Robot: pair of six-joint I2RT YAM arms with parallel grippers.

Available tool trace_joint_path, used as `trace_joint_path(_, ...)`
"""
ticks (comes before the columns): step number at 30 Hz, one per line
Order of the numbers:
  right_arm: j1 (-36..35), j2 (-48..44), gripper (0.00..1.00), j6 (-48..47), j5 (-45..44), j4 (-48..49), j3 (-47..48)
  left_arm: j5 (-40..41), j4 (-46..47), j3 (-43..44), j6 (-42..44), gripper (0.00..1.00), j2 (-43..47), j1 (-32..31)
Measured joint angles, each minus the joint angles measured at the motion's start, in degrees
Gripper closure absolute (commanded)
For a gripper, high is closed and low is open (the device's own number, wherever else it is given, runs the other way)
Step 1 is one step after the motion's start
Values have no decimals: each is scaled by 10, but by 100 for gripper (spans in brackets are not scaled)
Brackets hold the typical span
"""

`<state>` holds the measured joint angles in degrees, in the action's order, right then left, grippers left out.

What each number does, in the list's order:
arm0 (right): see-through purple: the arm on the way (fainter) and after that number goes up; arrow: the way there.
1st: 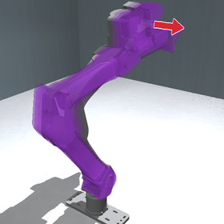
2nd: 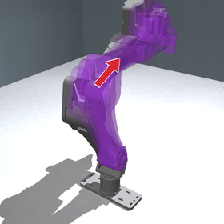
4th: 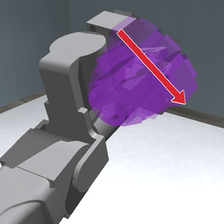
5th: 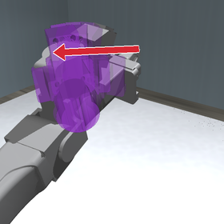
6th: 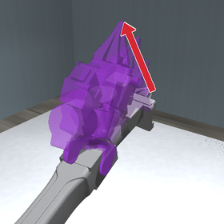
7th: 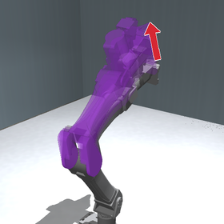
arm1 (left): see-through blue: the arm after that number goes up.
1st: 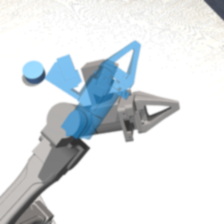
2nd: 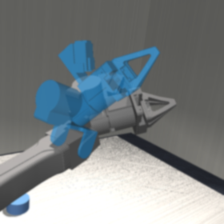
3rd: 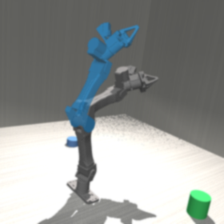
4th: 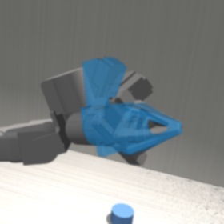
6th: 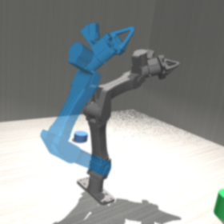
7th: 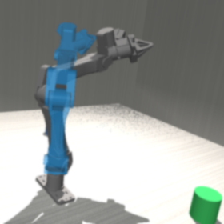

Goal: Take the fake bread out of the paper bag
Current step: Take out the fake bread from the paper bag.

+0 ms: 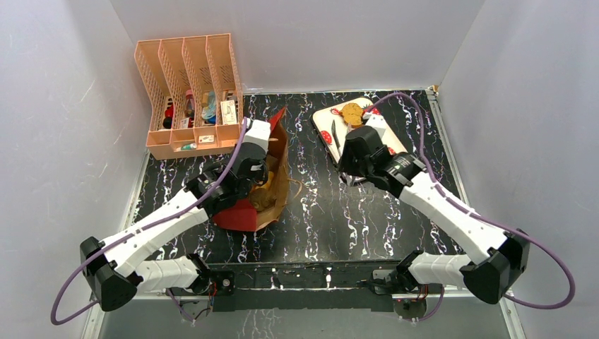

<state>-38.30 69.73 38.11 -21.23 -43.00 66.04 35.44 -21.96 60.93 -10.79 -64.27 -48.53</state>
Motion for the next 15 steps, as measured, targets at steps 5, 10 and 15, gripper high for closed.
trace_joint_path(5, 0, -31, 92, -9, 6, -36, 61, -15, 23, -10, 4, 100, -14, -1)
trace_joint_path(10, 0, -38, 93, -20, 24, -89, 139, -20, 42, -10, 5, 100, -20, -9)
trace_joint_path(15, 0, -38, 94, -23, 54, -145, 217, -18, 68, -10, 6, 100, -28, -23)
